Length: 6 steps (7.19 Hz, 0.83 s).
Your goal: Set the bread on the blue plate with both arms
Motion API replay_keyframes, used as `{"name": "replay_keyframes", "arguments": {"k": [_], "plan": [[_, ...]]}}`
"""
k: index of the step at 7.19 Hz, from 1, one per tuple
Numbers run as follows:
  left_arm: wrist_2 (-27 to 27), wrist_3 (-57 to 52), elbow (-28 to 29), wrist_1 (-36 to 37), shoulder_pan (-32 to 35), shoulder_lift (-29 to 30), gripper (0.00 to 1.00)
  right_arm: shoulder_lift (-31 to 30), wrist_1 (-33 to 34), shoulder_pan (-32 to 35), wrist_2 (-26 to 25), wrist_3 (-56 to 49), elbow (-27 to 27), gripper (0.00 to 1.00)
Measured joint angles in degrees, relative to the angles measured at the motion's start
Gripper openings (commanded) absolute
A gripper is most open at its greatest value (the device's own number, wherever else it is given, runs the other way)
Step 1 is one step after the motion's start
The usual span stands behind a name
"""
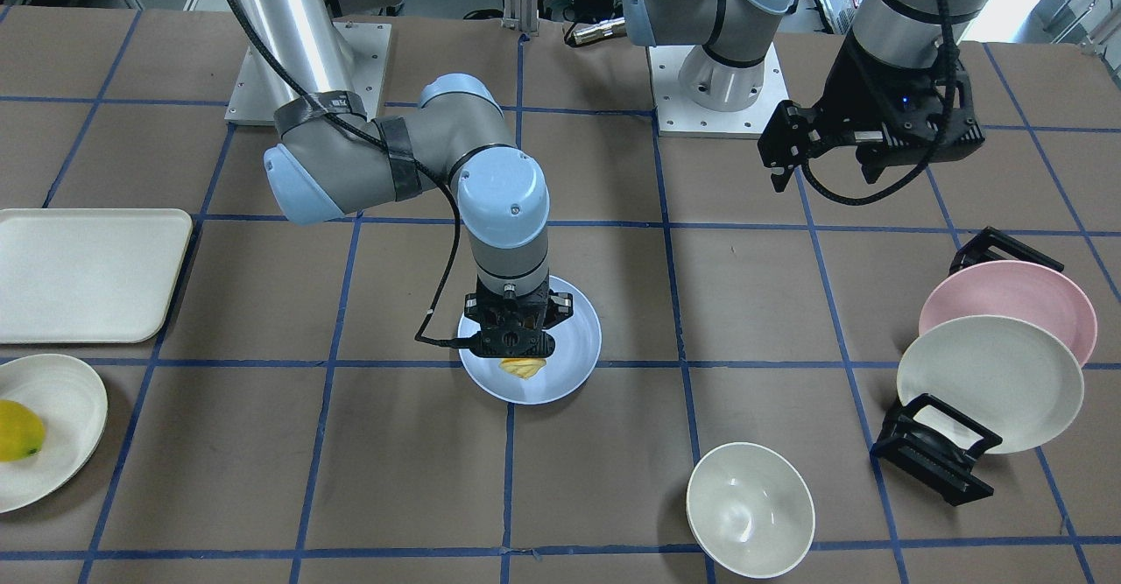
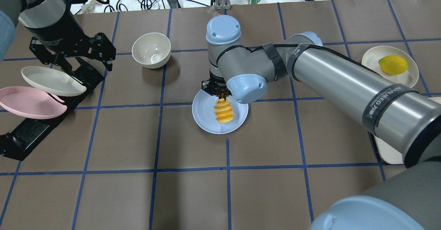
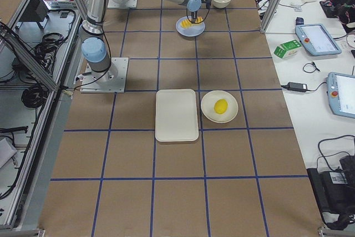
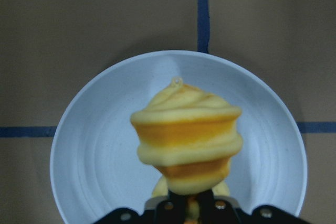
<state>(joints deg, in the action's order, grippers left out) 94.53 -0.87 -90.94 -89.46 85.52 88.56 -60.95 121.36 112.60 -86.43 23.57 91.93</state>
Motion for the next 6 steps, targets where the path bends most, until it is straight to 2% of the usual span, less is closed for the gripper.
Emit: {"name": "replay_keyframes", "arguments": {"k": [1,2,4,6], "plan": [[-1.0,-0.3,-0.2,1.6,0.4,0.1,1.00,0.9,0.6,0.1,0.0,-0.1,0.0,0.23],[-2.5,-1.3,-0.5,3.0,0.4,0.0,1.00,1.4,0.7,0.1,0.0,-0.1,0.0,0.68],[-4.8,-3.3,-1.4,4.0,0.3,-0.5,1.00,1.7,0.7,0.2,0.4,-0.1,0.1,0.91],[-6.9,-3.3,-2.1,3.8,0.4,-1.0,1.00,1.5,0.7,0.2,1.1,0.0,0.0,1.00]]}}
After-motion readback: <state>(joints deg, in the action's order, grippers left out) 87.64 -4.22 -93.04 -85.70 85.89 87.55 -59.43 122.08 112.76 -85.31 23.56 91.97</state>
